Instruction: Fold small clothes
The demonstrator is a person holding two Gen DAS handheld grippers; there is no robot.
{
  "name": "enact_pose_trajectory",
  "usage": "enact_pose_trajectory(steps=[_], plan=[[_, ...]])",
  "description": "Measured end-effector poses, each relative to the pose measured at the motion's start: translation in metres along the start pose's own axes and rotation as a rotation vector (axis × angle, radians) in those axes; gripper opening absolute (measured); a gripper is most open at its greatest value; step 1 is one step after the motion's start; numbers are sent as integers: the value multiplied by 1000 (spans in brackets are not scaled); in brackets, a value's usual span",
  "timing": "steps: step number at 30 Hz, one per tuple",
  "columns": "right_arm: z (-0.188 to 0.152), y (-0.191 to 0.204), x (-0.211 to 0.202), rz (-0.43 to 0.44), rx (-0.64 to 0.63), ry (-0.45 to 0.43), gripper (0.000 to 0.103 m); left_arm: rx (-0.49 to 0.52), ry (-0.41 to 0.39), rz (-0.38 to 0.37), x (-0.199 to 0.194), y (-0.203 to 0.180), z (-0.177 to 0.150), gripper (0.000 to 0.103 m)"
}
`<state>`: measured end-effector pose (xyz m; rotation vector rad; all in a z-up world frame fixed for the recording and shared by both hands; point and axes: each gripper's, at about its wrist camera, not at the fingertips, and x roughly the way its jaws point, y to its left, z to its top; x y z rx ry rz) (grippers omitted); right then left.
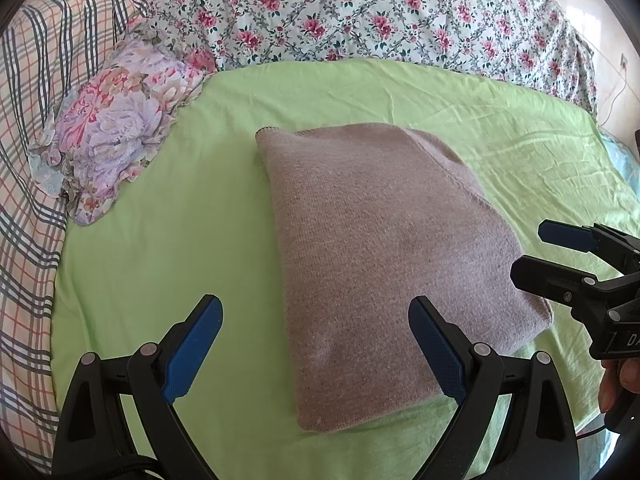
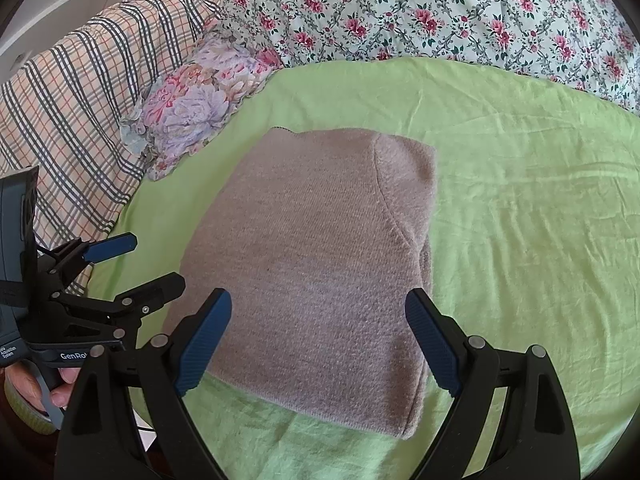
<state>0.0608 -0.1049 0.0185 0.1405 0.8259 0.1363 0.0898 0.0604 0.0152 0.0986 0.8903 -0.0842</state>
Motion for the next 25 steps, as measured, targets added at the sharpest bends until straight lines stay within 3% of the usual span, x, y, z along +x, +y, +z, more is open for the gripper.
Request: enact_pose_trajectory(steps=[25], plan=[[8, -10, 8, -4, 23, -13, 89, -25, 2, 23, 11, 4, 9, 95]])
